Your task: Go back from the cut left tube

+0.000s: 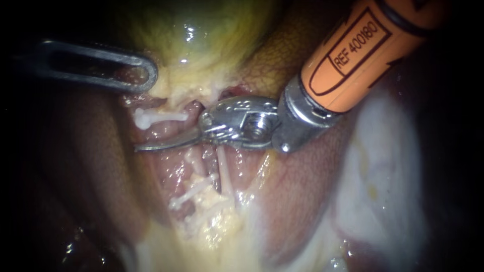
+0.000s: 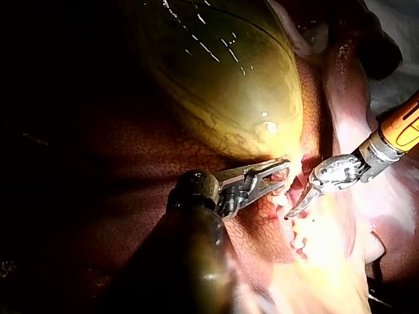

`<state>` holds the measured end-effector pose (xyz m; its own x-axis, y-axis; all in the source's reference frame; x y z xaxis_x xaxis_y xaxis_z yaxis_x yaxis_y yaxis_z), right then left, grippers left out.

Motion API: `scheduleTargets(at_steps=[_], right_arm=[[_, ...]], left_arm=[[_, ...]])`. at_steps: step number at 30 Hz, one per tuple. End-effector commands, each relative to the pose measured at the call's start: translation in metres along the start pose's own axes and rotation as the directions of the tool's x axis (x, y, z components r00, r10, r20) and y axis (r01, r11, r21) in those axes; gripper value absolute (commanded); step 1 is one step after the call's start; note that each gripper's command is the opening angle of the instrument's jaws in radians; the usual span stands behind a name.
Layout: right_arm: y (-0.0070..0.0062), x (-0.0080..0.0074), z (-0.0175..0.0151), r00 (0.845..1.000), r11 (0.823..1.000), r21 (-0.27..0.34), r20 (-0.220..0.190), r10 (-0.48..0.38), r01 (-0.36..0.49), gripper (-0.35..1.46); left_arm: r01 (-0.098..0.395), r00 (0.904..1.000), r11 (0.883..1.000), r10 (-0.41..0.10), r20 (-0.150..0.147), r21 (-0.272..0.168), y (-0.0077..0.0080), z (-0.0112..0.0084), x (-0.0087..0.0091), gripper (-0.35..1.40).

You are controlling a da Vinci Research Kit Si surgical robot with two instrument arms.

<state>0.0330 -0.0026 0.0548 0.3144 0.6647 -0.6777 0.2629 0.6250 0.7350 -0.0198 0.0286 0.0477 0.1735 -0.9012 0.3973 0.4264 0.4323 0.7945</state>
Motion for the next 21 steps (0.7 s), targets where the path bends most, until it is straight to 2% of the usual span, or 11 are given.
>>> scheduleTargets(at_steps=[1, 4, 7, 8, 9, 14, 17, 20, 21], right_arm=[[0.0, 0.0, 0.0, 1.0, 1.0, 0.004, 0.001, 0.015, -0.015, -0.35], [-0.0001, 0.0, -0.0001, 0.999, 0.999, 0.016, 0.003, 0.037, -0.037, -0.35], [-0.0002, 0.0, 0.0, 0.999, 0.999, 0.008, 0.001, 0.043, -0.043, 0.86], [-0.0002, 0.0, 0.0, 0.999, 0.999, -0.009, -0.004, 0.043, -0.043, 1.04], [-0.0003, 0.0, 0.0, 0.999, 0.999, -0.021, -0.007, 0.043, -0.043, 1.15], [-0.0007, 0.0001, 0.0002, 0.999, 0.999, -0.027, -0.009, 0.043, -0.043, 1.28], [-0.0013, 0.0, 0.0001, 0.999, 0.999, -0.031, -0.009, 0.042, -0.043, 1.28], [-0.0025, -0.0003, -0.0003, 0.999, 0.994, -0.098, -0.026, 0.034, -0.037, 1.3], [-0.0032, -0.0004, -0.0007, 0.999, 0.99, -0.138, -0.035, 0.029, -0.034, 1.33]], left_arm=[[0.0, 1.0, 1.0, 0.0, 0.0, 0.0, 0.0, 0.0, 0.0, -0.35], [0.0, 1.0, 1.0, 0.0, 0.0, 0.001, 0.0001, 0.0, 0.0, -0.35], [-0.001, 1.0, 1.0, 0.001, -0.001, 0.002, 0.0002, -0.0001, 0.0, -0.35], [-0.001, 1.0, 1.0, 0.001, -0.001, 0.002, 0.0003, -0.0001, 0.0, -0.35], [-0.001, 1.0, 1.0, 0.001, -0.001, 0.002, 0.0003, -0.0002, 0.0, -0.35], [-0.001, 1.0, 1.0, 0.001, -0.002, 0.003, 0.0004, -0.0002, 0.0, -0.35], [-0.002, 1.0, 1.0, 0.002, -0.002, 0.004, 0.0006, -0.0003, 0.0, -0.35], [-0.002, 1.0, 1.0, 0.002, -0.002, 0.005, 0.0007, -0.0003, 0.0, -0.35], [-0.002, 1.0, 1.0, 0.002, -0.002, 0.005, 0.0008, -0.0003, 0.0, -0.35]])
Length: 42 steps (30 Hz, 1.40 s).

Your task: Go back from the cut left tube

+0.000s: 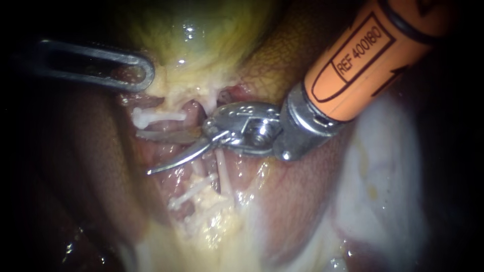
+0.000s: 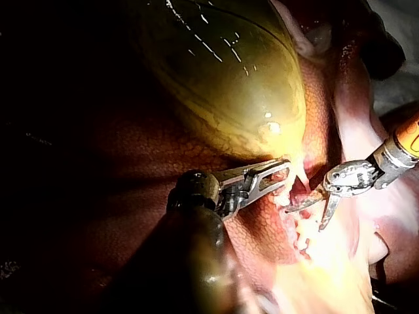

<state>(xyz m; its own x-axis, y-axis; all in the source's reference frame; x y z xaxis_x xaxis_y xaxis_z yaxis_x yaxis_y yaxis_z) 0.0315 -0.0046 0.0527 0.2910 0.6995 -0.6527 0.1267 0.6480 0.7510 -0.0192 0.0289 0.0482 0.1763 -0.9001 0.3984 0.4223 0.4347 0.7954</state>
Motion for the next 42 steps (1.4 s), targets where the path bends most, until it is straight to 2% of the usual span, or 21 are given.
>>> scheduleTargets(at_steps=[1, 5, 8, 12, 14, 17, 20, 22, 25, 30, 33, 38, 42], right_arm=[[-0.0003, -0.0001, -0.0003, 1.0, 1.0, -0.025, -0.006, -0.009, 0.009, 1.35], [-0.0022, -0.0008, -0.0024, 0.997, 0.988, -0.128, -0.011, -0.083, 0.08, 1.35], [-0.0033, -0.0014, -0.0045, 0.986, 0.966, -0.198, 0.026, -0.163, 0.165, 1.35], [-0.0044, -0.0021, -0.0077, 0.96, 0.931, -0.253, 0.165, -0.226, 0.263, 1.36], [-0.005, -0.0026, -0.0096, 0.933, 0.901, -0.291, 0.257, -0.251, 0.322, 1.36], [-0.0054, -0.0026, -0.0115, 0.902, 0.87, -0.315, 0.336, -0.271, 0.379, 1.41], [-0.0058, -0.0021, -0.0132, 0.879, 0.842, -0.341, 0.383, -0.282, 0.419, 1.43], [-0.0059, -0.0018, -0.014, 0.871, 0.836, -0.342, 0.403, -0.282, 0.429, 1.43], [-0.0061, -0.0014, -0.0154, 0.849, 0.825, -0.344, 0.452, -0.273, 0.448, 1.43], [-0.0061, -0.0012, -0.0164, 0.832, 0.817, -0.358, 0.5, -0.241, 0.451, 1.43], [-0.0061, -0.0011, -0.0164, 0.83, 0.811, -0.37, 0.507, -0.232, 0.453, 1.43], [-0.0061, -0.0012, -0.0165, 0.829, 0.813, -0.371, 0.513, -0.223, 0.448, 1.43], [-0.0062, -0.0013, -0.0166, 0.828, 0.814, -0.369, 0.515, -0.223, 0.449, 1.43]], left_arm=[[0.0, 1.0, 1.0, 0.0, 0.0, 0.001, 0.0, 0.0, 0.0, -0.35], [0.0, 1.0, 1.0, 0.0, 0.0, 0.001, 0.0001, 0.0, 0.0001, -0.35], [-0.001, 1.0, 1.0, 0.001, 0.0, 0.001, 0.0002, 0.0001, 0.0001, -0.35], [-0.002, 1.0, 1.0, 0.002, 0.0, 0.001, 0.0004, 0.0001, 0.0002, -0.35], [-0.002, 1.0, 1.0, 0.002, 0.0, 0.001, 0.0005, 0.0002, 0.0002, -0.35], [-0.002, 1.0, 1.0, 0.002, 0.0, 0.001, 0.0005, 0.0002, 0.0003, -0.35], [-0.003, 1.0, 1.0, 0.003, 0.0, 0.001, 0.0006, 0.0003, 0.0003, -0.35], [-0.003, 1.0, 1.0, 0.003, 0.0, 0.001, 0.0006, 0.0003, 0.0003, -0.35], [-0.003, 1.0, 1.0, 0.003, 0.0, 0.001, 0.0007, 0.0003, 0.0003, -0.35], [-0.003, 1.0, 1.0, 0.003, 0.0, 0.001, 0.0007, 0.0003, 0.0003, -0.35], [-0.004, 1.0, 1.0, 0.004, 0.0, 0.0, 0.0008, 0.0004, 0.0004, -0.35], [-0.006, 1.0, 1.0, 0.006, 0.002, -0.002, 0.001, 0.0009, 0.0007, -0.35], [-0.01, 0.9999, 1.0, 0.01, 0.006, -0.006, 0.0016, 0.0021, 0.0012, -0.35]])
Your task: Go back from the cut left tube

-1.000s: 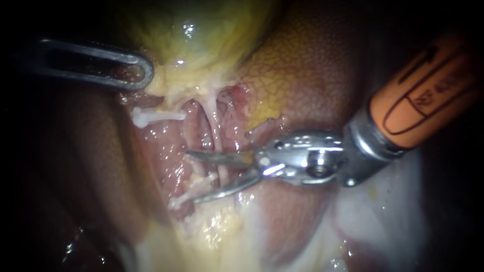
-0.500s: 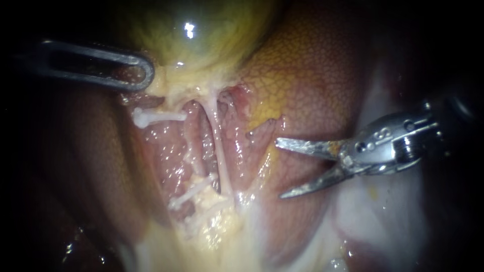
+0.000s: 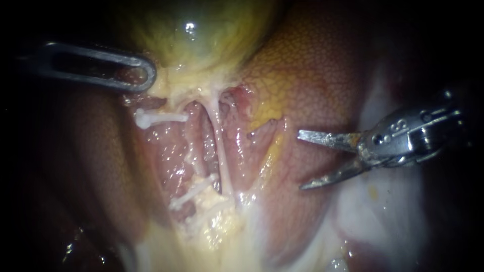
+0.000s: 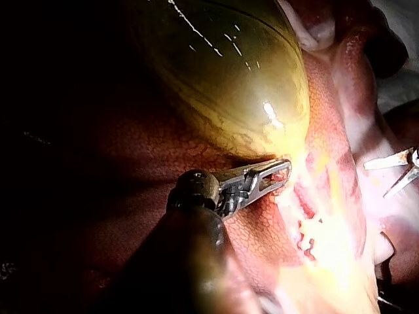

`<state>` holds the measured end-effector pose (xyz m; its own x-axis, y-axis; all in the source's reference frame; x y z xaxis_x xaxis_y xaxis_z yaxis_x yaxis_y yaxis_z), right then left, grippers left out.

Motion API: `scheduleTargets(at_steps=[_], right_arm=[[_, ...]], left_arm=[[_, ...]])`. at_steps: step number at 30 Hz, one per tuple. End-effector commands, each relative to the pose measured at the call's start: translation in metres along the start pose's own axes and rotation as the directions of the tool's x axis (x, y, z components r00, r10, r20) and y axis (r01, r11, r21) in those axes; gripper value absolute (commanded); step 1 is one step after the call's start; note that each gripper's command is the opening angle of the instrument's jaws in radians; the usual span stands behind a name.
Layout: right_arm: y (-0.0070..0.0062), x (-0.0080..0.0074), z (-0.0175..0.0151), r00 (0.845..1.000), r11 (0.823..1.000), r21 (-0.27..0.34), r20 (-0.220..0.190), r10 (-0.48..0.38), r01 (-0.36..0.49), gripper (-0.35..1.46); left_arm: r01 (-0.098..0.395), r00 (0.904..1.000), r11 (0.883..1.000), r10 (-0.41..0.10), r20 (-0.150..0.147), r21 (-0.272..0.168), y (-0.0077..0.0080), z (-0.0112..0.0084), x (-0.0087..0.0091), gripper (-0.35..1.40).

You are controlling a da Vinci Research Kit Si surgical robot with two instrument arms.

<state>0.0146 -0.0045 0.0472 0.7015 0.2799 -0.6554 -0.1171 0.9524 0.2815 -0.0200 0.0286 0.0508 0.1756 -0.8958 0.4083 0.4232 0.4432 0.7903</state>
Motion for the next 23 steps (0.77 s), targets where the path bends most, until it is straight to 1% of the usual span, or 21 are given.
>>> scheduleTargets(at_steps=[1, 6, 11, 19, 23], right_arm=[[0.0, -0.0001, 0.0, 1.0, 1.0, 0.001, -0.001, -0.001, 0.001, 1.45], [0.0, -0.0003, -0.0002, 1.0, 1.0, 0.001, -0.001, -0.001, 0.001, 1.45], [0.0001, -0.0003, -0.0002, 1.0, 1.0, 0.001, -0.001, -0.001, 0.001, 1.45], [0.0001, -0.0003, -0.0002, 1.0, 1.0, 0.001, -0.001, -0.001, 0.001, 1.45], [0.0001, -0.0002, 0.0, 1.0, 1.0, 0.013, -0.006, 0.0, 0.0, 1.45]], left_arm=[[-0.001, 1.0, 1.0, 0.002, 0.001, -0.004, 0.0002, 0.0004, 0.0002, -0.35], [-0.008, 1.0, 1.0, 0.008, 0.005, -0.008, 0.0013, 0.0022, 0.0009, -0.35], [-0.011, 0.9999, 1.0, 0.011, 0.008, -0.005, 0.0018, 0.0036, 0.0011, -0.35], [-0.011, 0.9999, 1.0, 0.011, 0.008, -0.005, 0.0019, 0.0036, 0.0011, -0.35], [-0.011, 0.9999, 1.0, 0.011, 0.008, -0.004, 0.0019, 0.0035, 0.0011, -0.35]])
